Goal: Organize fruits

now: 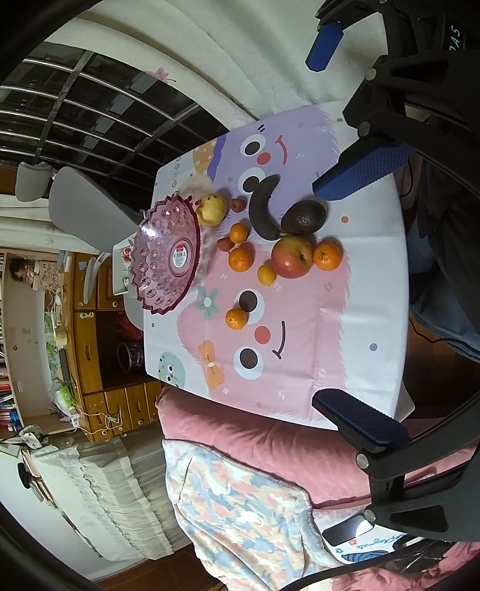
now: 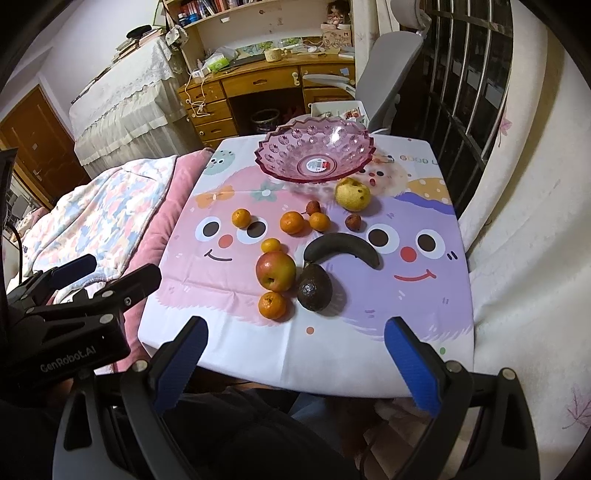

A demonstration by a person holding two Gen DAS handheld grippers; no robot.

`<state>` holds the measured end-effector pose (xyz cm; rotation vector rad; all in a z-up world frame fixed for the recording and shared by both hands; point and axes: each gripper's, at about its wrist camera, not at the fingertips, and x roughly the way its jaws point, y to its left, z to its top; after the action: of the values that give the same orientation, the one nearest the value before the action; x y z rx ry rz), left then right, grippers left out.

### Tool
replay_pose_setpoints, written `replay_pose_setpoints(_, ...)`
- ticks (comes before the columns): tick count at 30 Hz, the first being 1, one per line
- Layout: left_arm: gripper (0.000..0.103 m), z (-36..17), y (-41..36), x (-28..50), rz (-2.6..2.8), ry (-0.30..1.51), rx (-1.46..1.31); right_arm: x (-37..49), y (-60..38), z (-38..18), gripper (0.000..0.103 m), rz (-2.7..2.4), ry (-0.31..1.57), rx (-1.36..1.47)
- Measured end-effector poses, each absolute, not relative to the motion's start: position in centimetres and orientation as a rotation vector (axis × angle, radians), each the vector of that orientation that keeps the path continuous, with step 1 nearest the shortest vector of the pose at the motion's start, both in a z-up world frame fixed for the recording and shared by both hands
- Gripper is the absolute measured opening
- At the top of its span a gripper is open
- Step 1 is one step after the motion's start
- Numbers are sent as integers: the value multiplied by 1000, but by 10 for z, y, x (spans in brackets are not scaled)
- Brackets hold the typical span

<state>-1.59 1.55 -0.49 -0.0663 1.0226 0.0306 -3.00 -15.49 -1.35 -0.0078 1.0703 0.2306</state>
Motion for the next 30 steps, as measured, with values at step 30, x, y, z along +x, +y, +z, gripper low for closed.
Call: replay_pose_setpoints(30,101,-31,48,21,-107,1135,-82,-17,-134,-29,97,167,1008,-20)
